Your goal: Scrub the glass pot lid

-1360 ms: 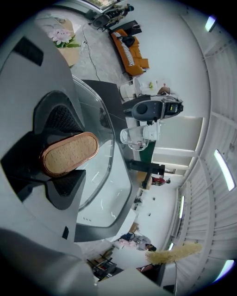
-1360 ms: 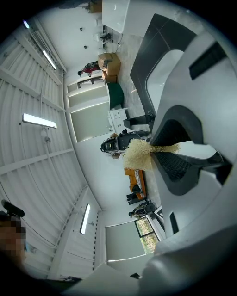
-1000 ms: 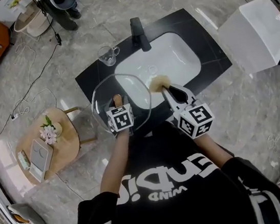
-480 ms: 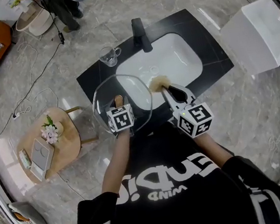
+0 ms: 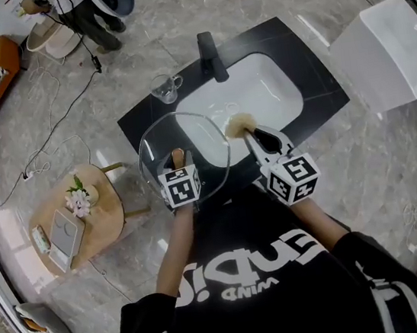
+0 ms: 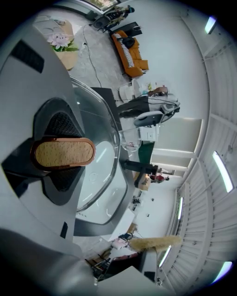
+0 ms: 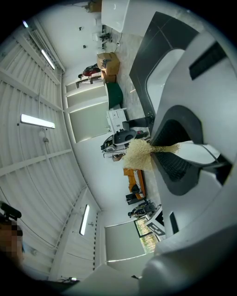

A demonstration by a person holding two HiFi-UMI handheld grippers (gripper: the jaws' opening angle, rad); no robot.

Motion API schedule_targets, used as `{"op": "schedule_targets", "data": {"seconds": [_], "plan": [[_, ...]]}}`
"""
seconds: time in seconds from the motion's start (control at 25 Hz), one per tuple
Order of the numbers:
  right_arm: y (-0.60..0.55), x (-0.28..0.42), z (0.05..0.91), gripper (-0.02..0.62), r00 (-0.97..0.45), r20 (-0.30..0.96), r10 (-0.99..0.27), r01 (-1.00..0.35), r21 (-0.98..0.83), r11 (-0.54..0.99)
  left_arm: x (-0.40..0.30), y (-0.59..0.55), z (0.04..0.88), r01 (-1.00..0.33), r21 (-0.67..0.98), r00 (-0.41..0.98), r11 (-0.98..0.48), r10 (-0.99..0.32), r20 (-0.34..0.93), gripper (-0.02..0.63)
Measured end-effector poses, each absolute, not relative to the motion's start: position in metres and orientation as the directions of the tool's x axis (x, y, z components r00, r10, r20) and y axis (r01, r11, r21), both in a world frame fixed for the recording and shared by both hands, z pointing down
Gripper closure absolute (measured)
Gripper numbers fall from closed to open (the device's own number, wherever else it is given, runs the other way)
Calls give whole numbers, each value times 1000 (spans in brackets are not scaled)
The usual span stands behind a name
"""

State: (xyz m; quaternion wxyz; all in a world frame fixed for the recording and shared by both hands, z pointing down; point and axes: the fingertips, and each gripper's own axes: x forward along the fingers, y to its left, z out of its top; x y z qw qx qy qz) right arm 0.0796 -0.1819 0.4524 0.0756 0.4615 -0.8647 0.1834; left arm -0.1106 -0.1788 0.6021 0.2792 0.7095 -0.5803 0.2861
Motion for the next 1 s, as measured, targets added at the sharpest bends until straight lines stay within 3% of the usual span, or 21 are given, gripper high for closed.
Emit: {"op": "schedule_targets", "data": {"seconds": [0.44, 0.76, 1.0], "plan": [[-181, 65, 440, 558, -585, 267, -766, -811, -228, 539, -104, -170, 519, -965, 64, 240, -256, -753, 613, 430], [-189, 76, 422, 558, -553, 230, -800, -832, -200, 518, -116, -164, 493, -888, 405, 417, -219, -754, 508, 430], [-195, 90, 412, 558, -519, 215, -828, -853, -192, 485, -121, -162, 476, -702, 679, 550, -215, -769, 325, 430]]}}
